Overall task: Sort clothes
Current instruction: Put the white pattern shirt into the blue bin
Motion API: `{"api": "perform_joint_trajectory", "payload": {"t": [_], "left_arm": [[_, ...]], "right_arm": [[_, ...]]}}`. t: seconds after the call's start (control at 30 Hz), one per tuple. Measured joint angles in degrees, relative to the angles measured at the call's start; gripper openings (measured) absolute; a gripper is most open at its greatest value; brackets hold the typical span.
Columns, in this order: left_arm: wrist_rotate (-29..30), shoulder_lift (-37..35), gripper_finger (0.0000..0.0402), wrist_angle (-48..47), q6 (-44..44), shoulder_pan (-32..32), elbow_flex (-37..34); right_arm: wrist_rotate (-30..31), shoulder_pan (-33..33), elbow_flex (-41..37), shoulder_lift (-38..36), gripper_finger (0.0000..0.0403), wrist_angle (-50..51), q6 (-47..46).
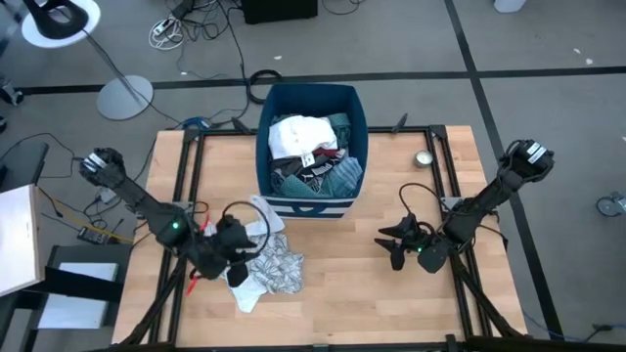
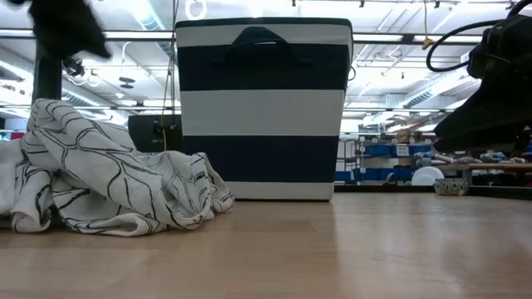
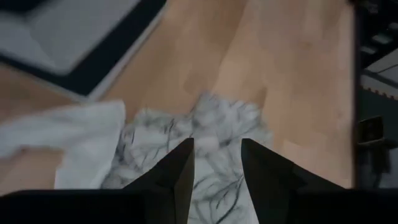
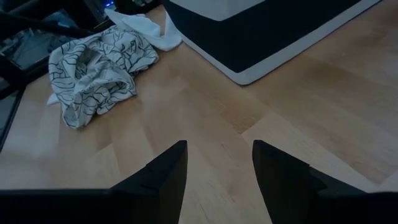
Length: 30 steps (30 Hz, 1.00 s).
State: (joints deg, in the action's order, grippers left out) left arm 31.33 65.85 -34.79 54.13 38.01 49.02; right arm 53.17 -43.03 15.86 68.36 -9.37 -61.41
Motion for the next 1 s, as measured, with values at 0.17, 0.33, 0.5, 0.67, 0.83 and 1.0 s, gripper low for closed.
{"api": "perform_joint_trajectory", "payload": {"t": [0.17, 0.33, 0.5, 0.67, 0.83, 1.0], "left_arm": [[-2.0, 3.9, 0.0138, 5.5, 2.2, 1.0, -4.9], [-4.0, 9.5, 0.0138, 8.6, 0.3, 1.0, -6.0], [-3.9, 15.0, 0.0138, 8.0, -1.8, 1.0, -6.0], [-3.6, 20.2, 0.0132, 8.5, -4.4, 0.0, -6.0], [-3.5, 21.3, 0.0034, 8.3, -3.2, -1.5, -5.5], [-3.3, 18.5, 0.0005, 3.1, -8.7, -2.7, 0.2]], "right_arm": [[-0.3, 0.0, 0.0, 0.0, 0.0183, -0.7, -0.1], [-0.3, 0.0, 0.0, 0.0, 0.0183, -1.3, 0.0], [-0.3, 0.0, 0.0, 0.0, 0.0183, -1.3, 0.0], [-0.3, 0.0, 0.0, 0.0, 0.0183, -1.3, 0.0], [-0.3, 0.0, 0.0, 0.0, 0.0183, -1.3, 0.0], [-0.3, 0.0, 0.0, 0.0, 0.0183, -1.2, 0.1]]}}
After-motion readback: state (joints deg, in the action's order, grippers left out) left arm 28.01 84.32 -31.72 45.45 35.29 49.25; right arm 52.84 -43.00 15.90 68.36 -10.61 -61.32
